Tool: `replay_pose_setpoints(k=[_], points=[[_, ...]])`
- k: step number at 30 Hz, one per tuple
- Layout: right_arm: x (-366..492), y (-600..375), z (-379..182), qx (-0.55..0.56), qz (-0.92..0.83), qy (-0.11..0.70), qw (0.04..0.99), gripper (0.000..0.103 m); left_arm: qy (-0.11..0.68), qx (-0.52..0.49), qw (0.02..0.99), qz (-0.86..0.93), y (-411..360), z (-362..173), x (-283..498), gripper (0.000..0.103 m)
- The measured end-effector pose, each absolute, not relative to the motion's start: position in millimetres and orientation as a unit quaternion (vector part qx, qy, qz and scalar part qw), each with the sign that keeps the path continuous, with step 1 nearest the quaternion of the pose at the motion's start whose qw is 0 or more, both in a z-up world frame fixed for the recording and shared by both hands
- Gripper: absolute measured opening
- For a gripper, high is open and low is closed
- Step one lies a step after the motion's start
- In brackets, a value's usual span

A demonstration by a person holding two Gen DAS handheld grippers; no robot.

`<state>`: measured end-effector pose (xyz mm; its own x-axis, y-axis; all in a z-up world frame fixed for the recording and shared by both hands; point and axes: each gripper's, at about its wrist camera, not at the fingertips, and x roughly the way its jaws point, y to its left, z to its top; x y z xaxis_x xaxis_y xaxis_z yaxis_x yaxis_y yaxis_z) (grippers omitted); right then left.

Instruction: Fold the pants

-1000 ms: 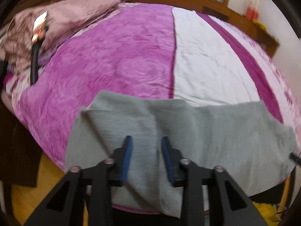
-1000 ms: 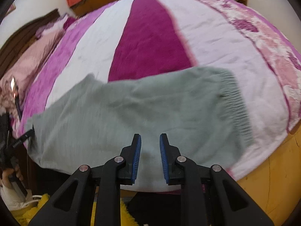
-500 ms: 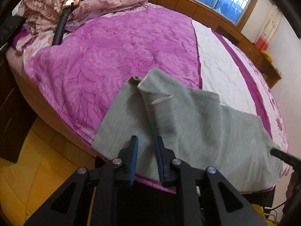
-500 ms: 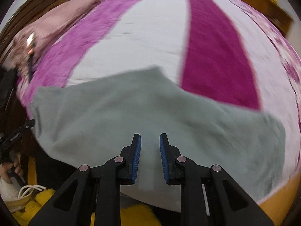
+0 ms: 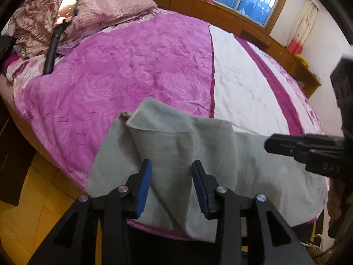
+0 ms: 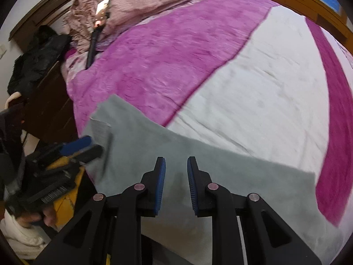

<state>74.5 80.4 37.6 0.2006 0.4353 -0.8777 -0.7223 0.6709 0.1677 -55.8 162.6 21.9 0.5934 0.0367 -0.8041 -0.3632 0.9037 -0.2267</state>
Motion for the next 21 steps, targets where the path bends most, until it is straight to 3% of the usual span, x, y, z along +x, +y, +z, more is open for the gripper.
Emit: replay_pose_setpoints(k=[9,11,12,21], points=[[78,88,27,-0.135,0.387,0.518,0.751,0.013,0.456,-0.099,0.867,0.175,141,-6,-25,0.042],[78,88,25,-0.134,0.388,0.521,0.749,0.013,0.448,-0.11,0.87,0.175,146,-4,-29,0.027],[79,88,25,-0.135,0.389,0.521,0.748,0.013,0.442,-0.119,0.871,0.179,151,-1,-33,0.004],[80,122,30,-0.17,0.421,0.509,0.731,0.015,0.426,-0.204,0.862,0.186,192,1,-90,0.003]])
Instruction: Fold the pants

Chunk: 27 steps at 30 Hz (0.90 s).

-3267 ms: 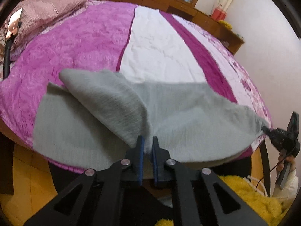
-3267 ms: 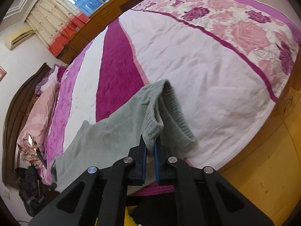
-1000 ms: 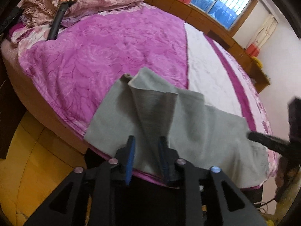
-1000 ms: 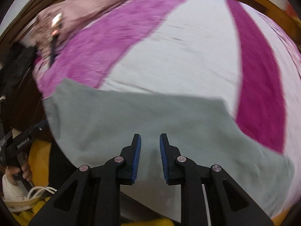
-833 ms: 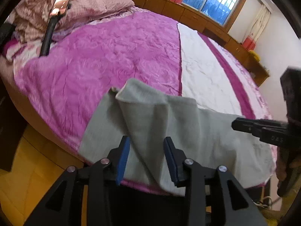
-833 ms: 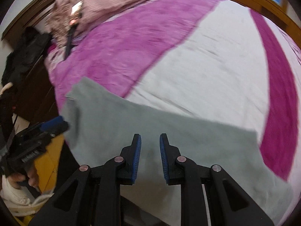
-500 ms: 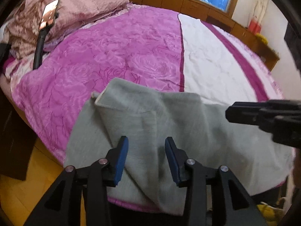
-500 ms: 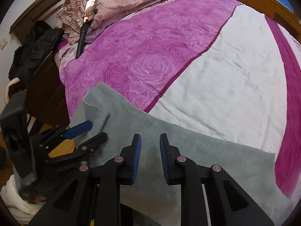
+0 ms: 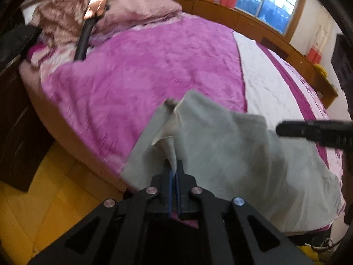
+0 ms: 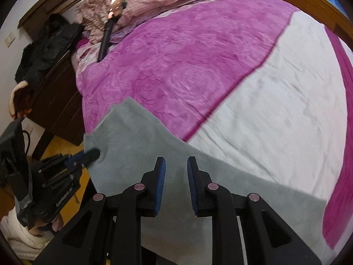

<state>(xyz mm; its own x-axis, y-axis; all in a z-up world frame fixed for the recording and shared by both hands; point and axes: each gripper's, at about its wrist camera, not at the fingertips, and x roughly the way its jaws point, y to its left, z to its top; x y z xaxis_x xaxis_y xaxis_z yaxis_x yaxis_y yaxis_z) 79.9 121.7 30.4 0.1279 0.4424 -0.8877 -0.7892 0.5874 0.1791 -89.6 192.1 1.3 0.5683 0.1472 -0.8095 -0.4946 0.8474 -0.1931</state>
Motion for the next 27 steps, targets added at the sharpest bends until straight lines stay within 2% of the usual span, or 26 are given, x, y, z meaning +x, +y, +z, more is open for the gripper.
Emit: replay_pose_setpoints(k=[2,4,15,27], points=[[81,136,30,-0.178,0.434,0.504,0.725,0.022,0.426,-0.219,0.859,0.179,197,-2,-94,0.003],[82,152,29,-0.182,0.451,0.5,0.717,0.025,0.424,-0.224,0.86,0.173,199,-2,-95,0.003],[86,226,4,-0.237,0.526,0.499,0.646,0.025,0.422,-0.246,0.86,0.148,206,-9,-102,0.003],[100,240,-14,-0.248,0.551,0.508,0.614,0.028,0.423,-0.251,0.858,0.145,208,-13,-101,0.003]])
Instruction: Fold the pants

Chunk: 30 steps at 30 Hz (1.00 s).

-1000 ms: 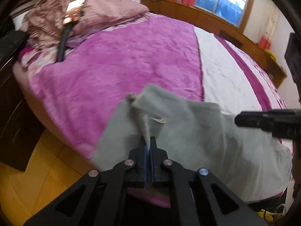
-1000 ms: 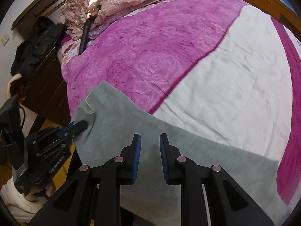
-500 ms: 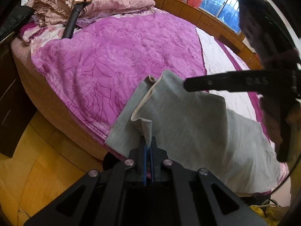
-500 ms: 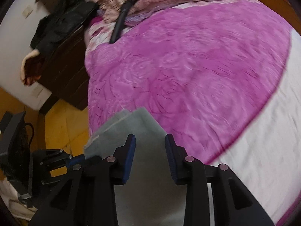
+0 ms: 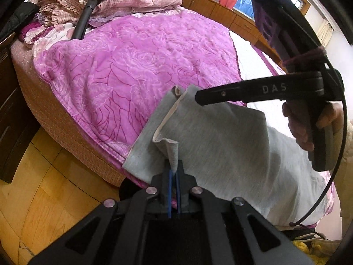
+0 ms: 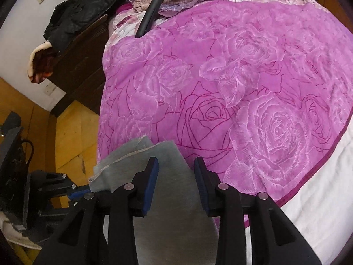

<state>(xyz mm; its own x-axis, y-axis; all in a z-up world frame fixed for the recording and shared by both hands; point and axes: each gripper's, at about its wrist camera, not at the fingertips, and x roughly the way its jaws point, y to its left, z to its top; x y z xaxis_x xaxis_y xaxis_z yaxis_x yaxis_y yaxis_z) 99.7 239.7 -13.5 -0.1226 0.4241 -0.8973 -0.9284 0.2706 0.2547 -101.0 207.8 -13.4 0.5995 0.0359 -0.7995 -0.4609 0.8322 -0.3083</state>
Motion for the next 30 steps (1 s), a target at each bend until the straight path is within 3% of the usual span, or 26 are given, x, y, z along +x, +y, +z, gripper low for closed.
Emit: replay_pose_setpoints(k=[6,7,8,10,17,30], points=[[105,229,-14,-0.228,0.556,0.521,0.606,0.028,0.425,-0.25,0.858,0.146,208,-14,-100,0.003],[103,227,-11,-0.225,0.56,0.512,0.61,0.021,0.424,-0.25,0.858,0.146,208,-14,-100,0.003],[99,224,-5,-0.223,0.57,0.495,0.617,0.006,0.424,-0.25,0.858,0.145,208,-14,-100,0.003],[92,219,7,-0.219,0.591,0.471,0.618,0.001,0.424,-0.251,0.858,0.145,208,-14,-100,0.003],[52,207,28,-0.259,0.651,0.432,0.568,0.0,0.422,-0.253,0.859,0.145,208,-14,-101,0.003],[86,232,13,-0.204,0.596,0.435,0.643,0.0,0.378,-0.266,0.87,0.169,219,4,-124,0.003]])
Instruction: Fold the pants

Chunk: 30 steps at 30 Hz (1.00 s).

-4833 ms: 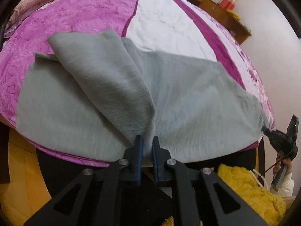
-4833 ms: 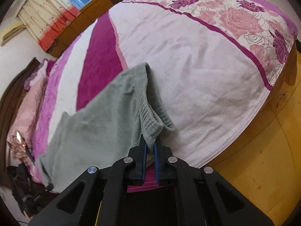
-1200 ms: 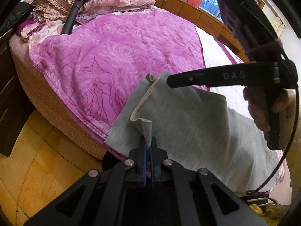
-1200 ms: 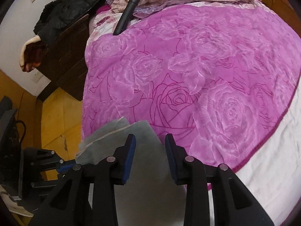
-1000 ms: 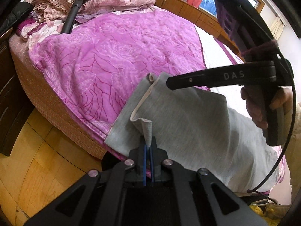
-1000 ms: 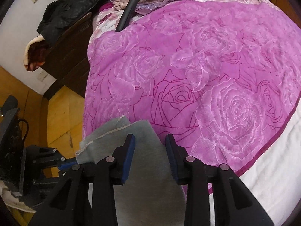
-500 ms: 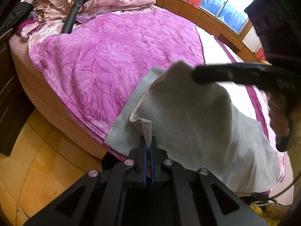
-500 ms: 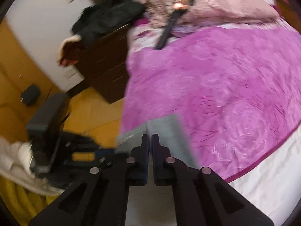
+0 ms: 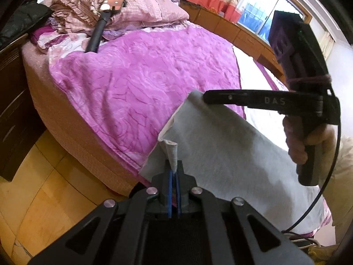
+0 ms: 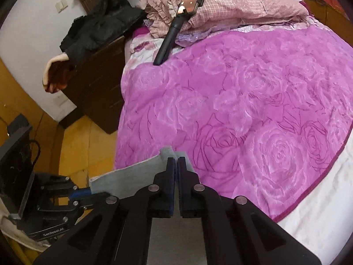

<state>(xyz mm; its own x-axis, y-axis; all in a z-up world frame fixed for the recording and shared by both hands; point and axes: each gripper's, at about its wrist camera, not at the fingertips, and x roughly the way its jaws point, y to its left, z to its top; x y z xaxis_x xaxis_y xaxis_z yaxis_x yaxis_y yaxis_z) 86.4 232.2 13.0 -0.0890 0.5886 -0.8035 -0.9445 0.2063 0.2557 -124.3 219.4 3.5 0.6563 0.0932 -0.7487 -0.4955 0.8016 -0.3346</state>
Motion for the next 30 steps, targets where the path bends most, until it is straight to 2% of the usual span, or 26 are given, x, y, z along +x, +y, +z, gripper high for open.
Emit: replay_pose_setpoints(k=[5,7,11,14,17,19,25,30], points=[[86,247,-8,-0.218,0.577,0.443,0.651,0.0,0.416,-0.265,0.853,0.169,222,-16,-116,0.003],[87,248,-15,-0.218,0.567,0.447,0.656,0.0,0.418,-0.26,0.853,0.173,223,-15,-119,0.008],[95,232,4,-0.167,0.552,0.45,0.682,0.0,0.411,-0.224,0.861,0.198,224,0,-125,0.009],[109,196,34,-0.121,0.53,0.441,0.714,0.0,0.403,-0.203,0.867,0.212,228,14,-129,0.009],[120,146,54,-0.097,0.485,0.439,0.75,0.011,0.391,-0.185,0.876,0.214,228,29,-131,0.009],[124,111,58,-0.084,0.451,0.445,0.769,0.012,0.386,-0.169,0.883,0.205,224,38,-126,0.009],[121,10,45,-0.053,0.353,0.482,0.8,0.012,0.4,-0.152,0.889,0.161,205,40,-83,0.011],[111,-43,13,-0.043,0.276,0.503,0.818,0.012,0.428,-0.144,0.883,0.127,183,23,-45,0.012]])
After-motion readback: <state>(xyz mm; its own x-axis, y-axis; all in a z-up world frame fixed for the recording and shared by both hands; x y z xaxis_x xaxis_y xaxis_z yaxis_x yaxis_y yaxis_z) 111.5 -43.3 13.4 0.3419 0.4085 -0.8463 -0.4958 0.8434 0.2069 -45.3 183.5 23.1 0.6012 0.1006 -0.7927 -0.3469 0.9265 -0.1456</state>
